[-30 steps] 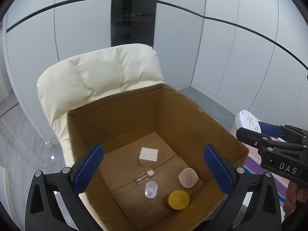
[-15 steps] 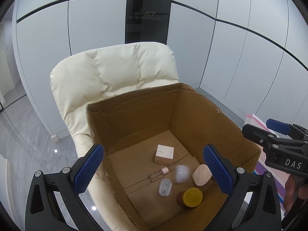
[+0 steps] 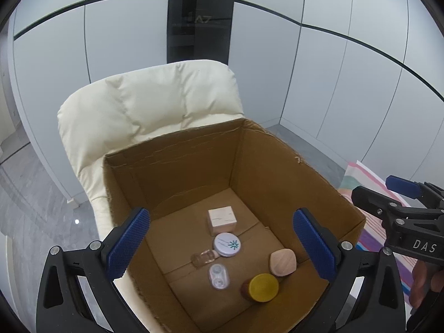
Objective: Organize objects
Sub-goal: 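Move both open tools back from the cardboard box to the table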
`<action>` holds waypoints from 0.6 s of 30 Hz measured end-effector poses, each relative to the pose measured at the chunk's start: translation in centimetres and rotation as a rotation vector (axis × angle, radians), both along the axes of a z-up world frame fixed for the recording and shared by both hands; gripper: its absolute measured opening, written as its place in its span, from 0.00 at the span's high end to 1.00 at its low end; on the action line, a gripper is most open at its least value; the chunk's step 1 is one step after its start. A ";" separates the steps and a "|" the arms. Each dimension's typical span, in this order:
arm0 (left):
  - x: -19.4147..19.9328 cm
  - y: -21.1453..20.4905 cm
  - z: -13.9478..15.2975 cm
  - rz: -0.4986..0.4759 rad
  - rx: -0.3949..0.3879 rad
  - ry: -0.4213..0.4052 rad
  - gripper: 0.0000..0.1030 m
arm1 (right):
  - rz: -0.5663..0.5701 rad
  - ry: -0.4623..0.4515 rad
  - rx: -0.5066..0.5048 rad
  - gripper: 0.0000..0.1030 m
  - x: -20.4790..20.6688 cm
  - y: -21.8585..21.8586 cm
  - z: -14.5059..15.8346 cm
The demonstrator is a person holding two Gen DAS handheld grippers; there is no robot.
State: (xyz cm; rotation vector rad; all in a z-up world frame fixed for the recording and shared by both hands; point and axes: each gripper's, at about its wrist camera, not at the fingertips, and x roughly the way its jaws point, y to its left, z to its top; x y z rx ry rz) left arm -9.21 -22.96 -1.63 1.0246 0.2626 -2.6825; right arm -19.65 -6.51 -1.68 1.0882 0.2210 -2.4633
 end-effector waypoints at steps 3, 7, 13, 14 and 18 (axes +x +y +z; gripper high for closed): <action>-0.4 0.7 0.0 -0.007 0.006 0.000 0.00 | -0.023 -0.005 -0.003 0.10 -0.2 1.3 0.0; -1.0 2.0 -0.1 -0.028 0.002 -0.001 0.00 | -0.053 -0.001 -0.008 0.06 -0.4 3.0 0.2; -1.8 3.8 -0.1 -0.061 -0.005 -0.002 0.00 | -0.101 -0.001 0.005 0.04 -0.7 5.2 0.1; -1.9 4.1 -0.1 -0.064 -0.005 -0.003 0.00 | -0.111 -0.001 0.008 0.00 -0.6 5.6 0.0; -2.5 5.1 -0.1 -0.076 -0.013 -0.005 0.00 | -0.138 0.001 0.008 0.00 -0.7 7.3 0.1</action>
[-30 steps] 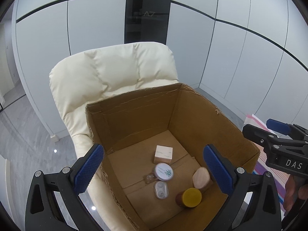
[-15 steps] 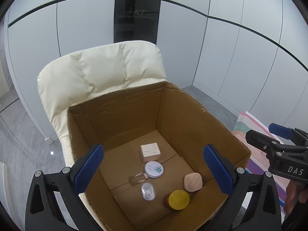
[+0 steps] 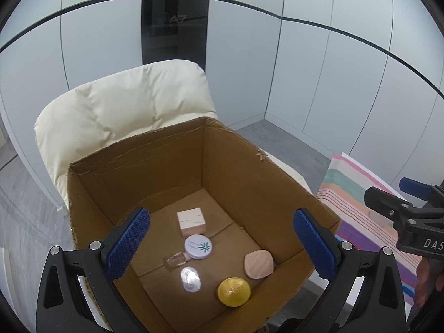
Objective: Organize objects
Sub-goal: 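Move both open tools back from the cardboard box to the table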
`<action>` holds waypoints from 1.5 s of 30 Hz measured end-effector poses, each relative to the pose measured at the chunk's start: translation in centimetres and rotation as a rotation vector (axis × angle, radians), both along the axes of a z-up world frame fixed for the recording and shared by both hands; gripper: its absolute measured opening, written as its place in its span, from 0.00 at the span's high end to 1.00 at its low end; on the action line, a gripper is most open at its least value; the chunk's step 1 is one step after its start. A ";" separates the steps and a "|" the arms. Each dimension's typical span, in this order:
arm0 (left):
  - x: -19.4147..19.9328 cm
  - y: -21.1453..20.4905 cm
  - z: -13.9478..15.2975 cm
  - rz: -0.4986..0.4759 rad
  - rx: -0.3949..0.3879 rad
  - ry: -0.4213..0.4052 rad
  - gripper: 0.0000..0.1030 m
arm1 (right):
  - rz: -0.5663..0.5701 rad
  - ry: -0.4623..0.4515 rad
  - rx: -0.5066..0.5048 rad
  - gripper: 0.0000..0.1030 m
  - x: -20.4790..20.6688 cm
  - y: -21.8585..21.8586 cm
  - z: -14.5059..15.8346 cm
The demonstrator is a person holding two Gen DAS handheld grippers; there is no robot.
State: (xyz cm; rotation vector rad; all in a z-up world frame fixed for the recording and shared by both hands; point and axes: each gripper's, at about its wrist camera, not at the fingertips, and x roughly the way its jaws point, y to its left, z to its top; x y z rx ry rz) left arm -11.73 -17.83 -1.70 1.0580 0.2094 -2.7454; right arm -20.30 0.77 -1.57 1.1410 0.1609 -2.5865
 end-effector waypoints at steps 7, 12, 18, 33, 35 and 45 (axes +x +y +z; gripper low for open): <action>-1.1 2.1 0.0 -0.042 0.002 0.000 0.00 | -0.050 -0.002 0.007 0.00 -0.1 2.9 0.0; -1.8 3.8 0.0 -0.072 0.004 -0.001 0.00 | -0.084 0.001 0.004 0.00 0.0 4.9 0.1; -2.5 6.0 0.0 -0.110 0.004 -0.002 0.00 | -0.122 0.003 -0.004 0.00 0.2 7.1 0.2; -4.0 11.0 -0.2 -0.200 0.005 -0.003 0.00 | -0.217 0.011 -0.007 0.00 1.2 12.8 0.4; -4.2 11.7 -0.3 -0.214 0.000 -0.002 0.00 | -0.229 0.012 -0.008 0.00 1.4 13.5 0.4; -4.8 15.1 -0.4 -0.275 0.006 -0.006 0.00 | -0.280 0.024 0.007 0.00 2.4 16.7 0.4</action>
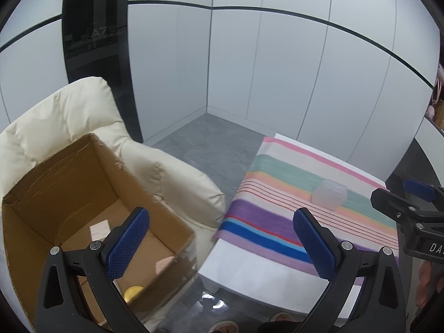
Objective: Organize objects
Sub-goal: 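Move both open tools back from the cardboard box to the table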
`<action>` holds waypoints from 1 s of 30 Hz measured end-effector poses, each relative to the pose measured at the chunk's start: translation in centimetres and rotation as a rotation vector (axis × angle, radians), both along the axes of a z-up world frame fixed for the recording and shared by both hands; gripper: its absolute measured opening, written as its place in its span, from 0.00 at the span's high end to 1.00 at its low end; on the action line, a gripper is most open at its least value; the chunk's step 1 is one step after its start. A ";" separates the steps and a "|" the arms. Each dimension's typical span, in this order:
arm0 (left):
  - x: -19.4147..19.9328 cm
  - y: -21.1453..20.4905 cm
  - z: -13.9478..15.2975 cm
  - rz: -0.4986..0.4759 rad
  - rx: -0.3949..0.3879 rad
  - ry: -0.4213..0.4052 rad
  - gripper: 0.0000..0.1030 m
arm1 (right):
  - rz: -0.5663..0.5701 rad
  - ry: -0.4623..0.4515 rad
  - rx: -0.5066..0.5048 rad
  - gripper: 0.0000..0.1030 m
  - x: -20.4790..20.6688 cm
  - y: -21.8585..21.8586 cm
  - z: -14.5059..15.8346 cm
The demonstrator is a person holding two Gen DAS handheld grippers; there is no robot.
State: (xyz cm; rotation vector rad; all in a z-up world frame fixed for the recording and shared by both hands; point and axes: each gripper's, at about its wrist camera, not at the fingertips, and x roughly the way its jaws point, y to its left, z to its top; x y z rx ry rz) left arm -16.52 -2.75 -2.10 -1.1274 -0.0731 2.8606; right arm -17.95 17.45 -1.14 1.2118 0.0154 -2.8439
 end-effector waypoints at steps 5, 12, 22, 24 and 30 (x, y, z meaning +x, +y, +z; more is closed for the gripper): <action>-0.1 1.9 0.1 -0.029 -0.001 0.002 0.00 | -0.028 0.000 0.000 0.00 0.6 1.6 0.0; -0.3 4.2 0.0 -0.068 -0.003 0.000 0.00 | -0.063 -0.002 -0.003 0.00 1.4 3.8 -0.1; -0.3 7.8 0.0 -0.127 -0.005 0.000 0.00 | -0.126 -0.001 -0.001 0.00 2.8 7.1 -0.1; -0.3 8.4 0.0 -0.138 -0.006 0.002 0.00 | -0.136 -0.002 0.001 0.00 3.0 7.8 -0.2; -0.2 10.3 -0.2 -0.173 -0.012 0.000 0.00 | -0.165 -0.013 -0.004 0.00 3.9 9.8 -0.4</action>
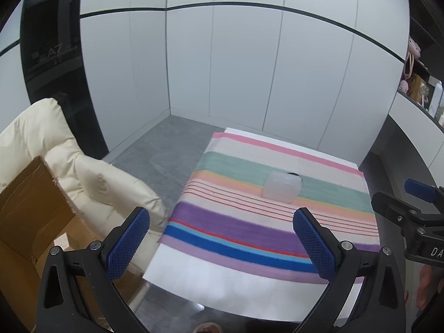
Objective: Organize objects
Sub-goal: 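Move both open tools back from the cardboard box to the table, then grasp the clear plastic container with the left tool while the right tool grasps the black round puff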
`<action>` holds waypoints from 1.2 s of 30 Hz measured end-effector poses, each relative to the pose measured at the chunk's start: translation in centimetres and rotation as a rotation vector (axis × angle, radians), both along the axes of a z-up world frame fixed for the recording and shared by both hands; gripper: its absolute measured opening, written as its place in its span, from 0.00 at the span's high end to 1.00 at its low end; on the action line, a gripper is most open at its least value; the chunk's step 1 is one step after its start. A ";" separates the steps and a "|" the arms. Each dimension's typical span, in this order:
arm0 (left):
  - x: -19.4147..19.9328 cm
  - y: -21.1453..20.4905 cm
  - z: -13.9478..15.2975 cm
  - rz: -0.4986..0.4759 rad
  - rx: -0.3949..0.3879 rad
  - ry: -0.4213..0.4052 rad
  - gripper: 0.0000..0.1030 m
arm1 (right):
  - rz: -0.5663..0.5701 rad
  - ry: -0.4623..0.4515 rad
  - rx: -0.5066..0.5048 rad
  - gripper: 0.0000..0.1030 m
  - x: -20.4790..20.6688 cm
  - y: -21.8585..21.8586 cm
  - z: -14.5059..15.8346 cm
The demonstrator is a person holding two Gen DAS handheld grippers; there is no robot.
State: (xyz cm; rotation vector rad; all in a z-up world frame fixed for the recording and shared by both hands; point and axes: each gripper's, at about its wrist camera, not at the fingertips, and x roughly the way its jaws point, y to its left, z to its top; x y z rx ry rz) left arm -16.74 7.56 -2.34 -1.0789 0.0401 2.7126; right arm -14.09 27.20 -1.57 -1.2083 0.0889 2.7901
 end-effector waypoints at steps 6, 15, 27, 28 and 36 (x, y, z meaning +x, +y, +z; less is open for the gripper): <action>-0.1 1.7 -0.5 -0.024 -0.017 -0.006 0.00 | -0.032 -0.010 -0.005 0.00 0.9 1.9 -0.2; -0.3 4.0 -0.6 -0.039 -0.044 0.002 0.00 | -0.066 -0.027 -0.013 0.00 1.2 4.2 -0.6; -6.3 9.0 -5.3 -0.109 -0.065 -0.095 0.00 | -0.093 -0.121 0.031 0.00 -3.1 8.4 -5.5; -6.9 9.8 -6.1 -0.115 -0.066 -0.105 0.00 | -0.097 -0.128 0.031 0.00 -3.6 9.0 -6.1; -10.7 14.4 -11.5 -0.155 -0.070 -0.179 0.00 | -0.106 -0.155 0.018 0.01 -7.8 12.2 -10.3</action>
